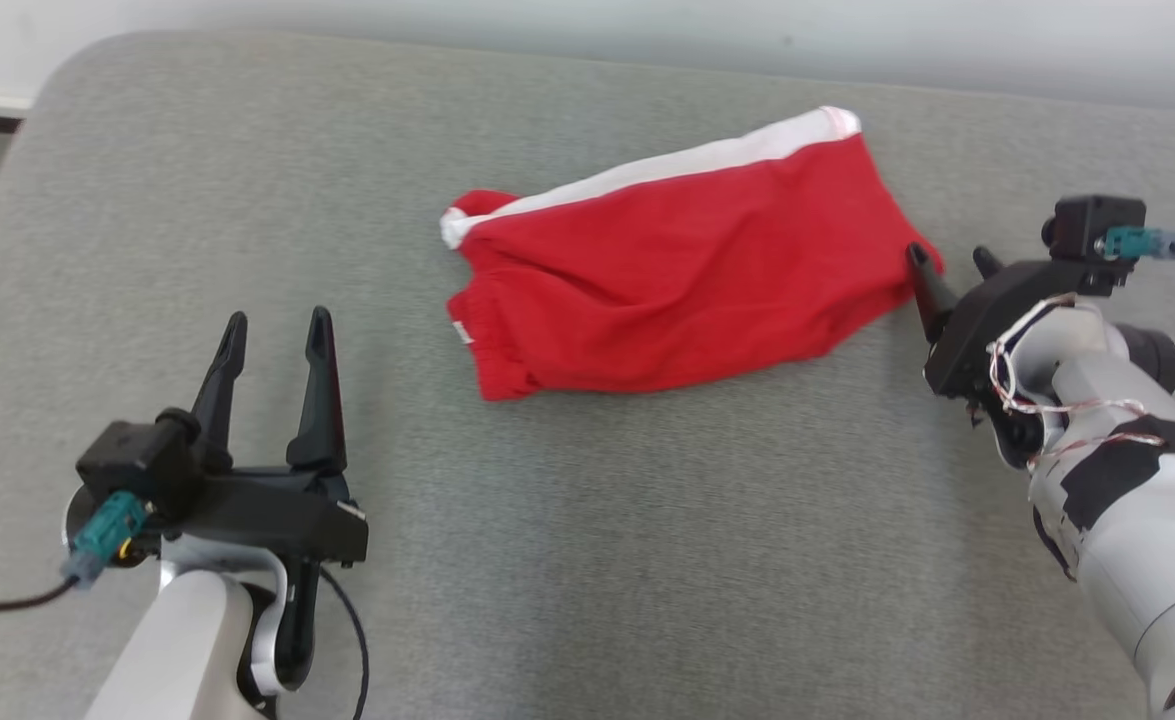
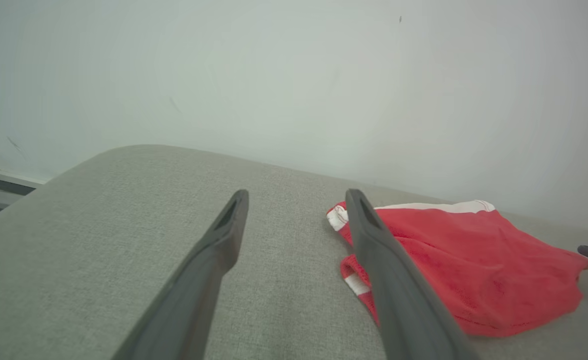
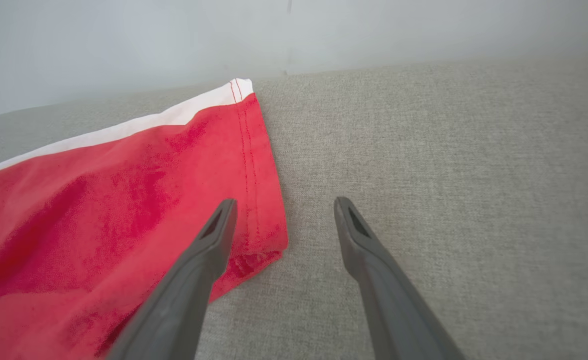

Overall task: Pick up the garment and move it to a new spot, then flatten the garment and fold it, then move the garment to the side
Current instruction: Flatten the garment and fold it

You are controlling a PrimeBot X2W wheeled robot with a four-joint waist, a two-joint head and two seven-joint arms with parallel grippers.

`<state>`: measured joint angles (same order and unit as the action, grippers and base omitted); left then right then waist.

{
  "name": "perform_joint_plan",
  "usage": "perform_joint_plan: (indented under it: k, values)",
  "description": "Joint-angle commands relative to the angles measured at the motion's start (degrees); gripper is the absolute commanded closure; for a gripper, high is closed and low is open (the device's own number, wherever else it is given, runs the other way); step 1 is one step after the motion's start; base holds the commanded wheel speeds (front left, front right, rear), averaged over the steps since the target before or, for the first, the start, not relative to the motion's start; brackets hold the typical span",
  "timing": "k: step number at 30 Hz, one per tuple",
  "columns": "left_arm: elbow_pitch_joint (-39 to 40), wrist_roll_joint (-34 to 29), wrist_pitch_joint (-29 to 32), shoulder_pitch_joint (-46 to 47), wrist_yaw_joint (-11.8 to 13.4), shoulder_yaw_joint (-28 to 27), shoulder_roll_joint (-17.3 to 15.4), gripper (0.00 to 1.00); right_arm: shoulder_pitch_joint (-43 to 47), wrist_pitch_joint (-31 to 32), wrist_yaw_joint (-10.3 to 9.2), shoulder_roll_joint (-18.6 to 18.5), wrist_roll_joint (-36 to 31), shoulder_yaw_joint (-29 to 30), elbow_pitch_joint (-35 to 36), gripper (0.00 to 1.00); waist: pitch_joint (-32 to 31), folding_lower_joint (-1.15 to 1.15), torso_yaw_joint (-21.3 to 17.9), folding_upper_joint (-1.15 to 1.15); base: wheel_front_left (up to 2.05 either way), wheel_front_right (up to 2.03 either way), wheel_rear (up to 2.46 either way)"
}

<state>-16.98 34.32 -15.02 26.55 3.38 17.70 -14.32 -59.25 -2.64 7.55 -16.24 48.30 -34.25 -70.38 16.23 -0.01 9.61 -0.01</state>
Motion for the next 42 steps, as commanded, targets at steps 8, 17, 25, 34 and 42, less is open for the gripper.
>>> perform_joint_plan:
  k: [8, 17, 25, 34, 42]
  values:
    - [2.3, -8.4, -0.1, -4.7, 2.6, -2.5, 0.4, 0.00, 2.4, 1.7, -0.13, 0.6, 0.4, -0.1, -2.6, 0.00, -0.9, 0.01, 3.3, 0.01, 0.00, 0.00, 0.00]
    - [3.9, -12.7, -0.1, -11.4, 4.0, -6.2, 0.8, 0.00, 4.4, 4.3, -0.13, 2.3, 1.7, 1.0, -3.5, 0.41, -2.3, 0.01, 3.5, 0.01, 0.00, 0.00, 0.00]
    - [2.4, -12.6, -0.1, -14.4, 2.9, -7.6, 1.9, 0.00, 7.5, -0.4, -0.13, 3.6, 3.1, 1.7, -2.3, 1.00, -6.1, 0.01, 3.4, 0.01, 0.00, 0.00, 0.00]
    - [0.9, -12.4, 0.3, -18.6, 2.2, -7.3, 0.7, 0.00, 19.3, -6.3, -0.13, 1.3, 6.5, -0.8, 8.1, 1.00, -13.2, 0.01, 0.6, 0.01, 0.00, 0.00, 0.00]
    - [2.4, -11.9, 1.7, -21.5, 2.6, -6.8, -0.2, 0.00, 31.5, -8.4, -0.13, -3.1, 9.8, -3.3, 20.2, 1.00, -16.7, 0.01, -2.6, 0.01, 0.00, 0.00, 0.00]
